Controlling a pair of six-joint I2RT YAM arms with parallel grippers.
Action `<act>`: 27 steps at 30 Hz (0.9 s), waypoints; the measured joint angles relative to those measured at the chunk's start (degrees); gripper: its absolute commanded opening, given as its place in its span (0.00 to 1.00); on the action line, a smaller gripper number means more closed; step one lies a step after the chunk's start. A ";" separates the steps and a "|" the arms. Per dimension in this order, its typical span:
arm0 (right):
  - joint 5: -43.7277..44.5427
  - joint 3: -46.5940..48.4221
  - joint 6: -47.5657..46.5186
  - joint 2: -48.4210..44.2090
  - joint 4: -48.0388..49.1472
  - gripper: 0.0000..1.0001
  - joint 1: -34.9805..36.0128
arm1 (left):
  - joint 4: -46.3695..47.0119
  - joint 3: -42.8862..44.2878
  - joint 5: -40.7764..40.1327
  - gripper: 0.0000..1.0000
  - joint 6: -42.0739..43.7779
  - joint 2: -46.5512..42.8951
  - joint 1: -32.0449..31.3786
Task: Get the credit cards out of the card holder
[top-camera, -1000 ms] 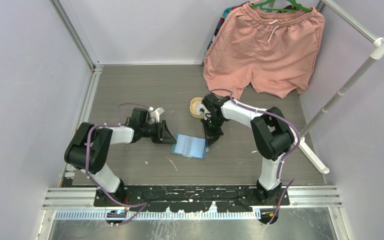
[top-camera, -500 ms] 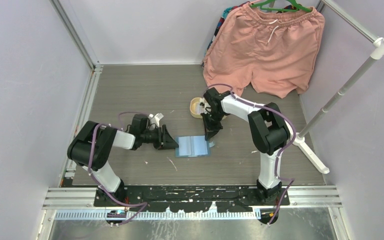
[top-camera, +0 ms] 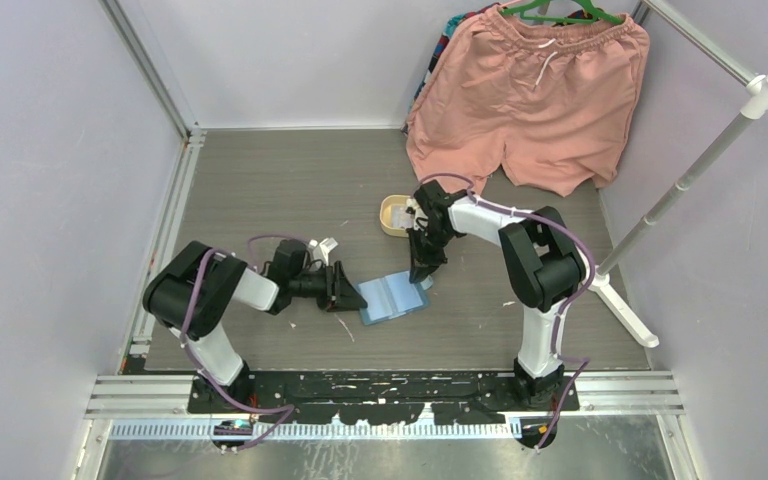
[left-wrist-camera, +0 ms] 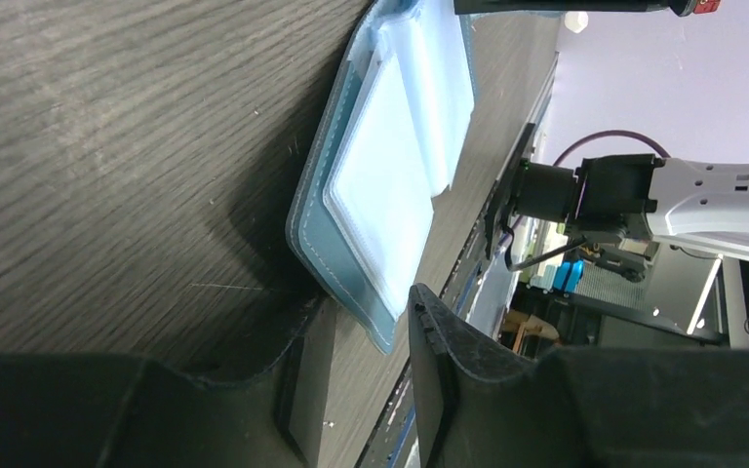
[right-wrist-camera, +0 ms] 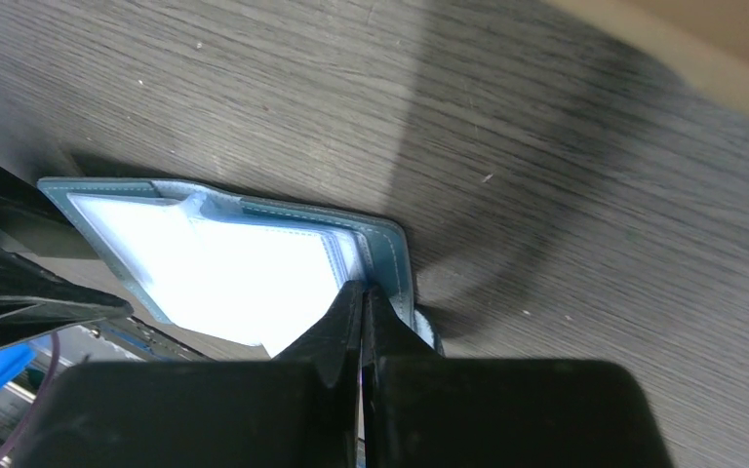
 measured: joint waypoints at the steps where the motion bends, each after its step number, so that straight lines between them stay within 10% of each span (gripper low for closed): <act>1: -0.31 -0.28 0.24 -0.11 0.42 0.01 -0.07 | 0.04 -0.22 -0.63 0.35 -0.44 -0.22 -0.09; 15: -3.85 -2.73 1.79 -0.70 4.37 0.01 -0.07 | 0.39 -2.91 -10.49 0.13 -2.27 -4.37 -0.87; 27: -4.39 -2.93 1.77 -0.70 4.81 0.01 -0.07 | 5.01 -4.04 -9.51 0.25 -4.04 -3.48 -0.63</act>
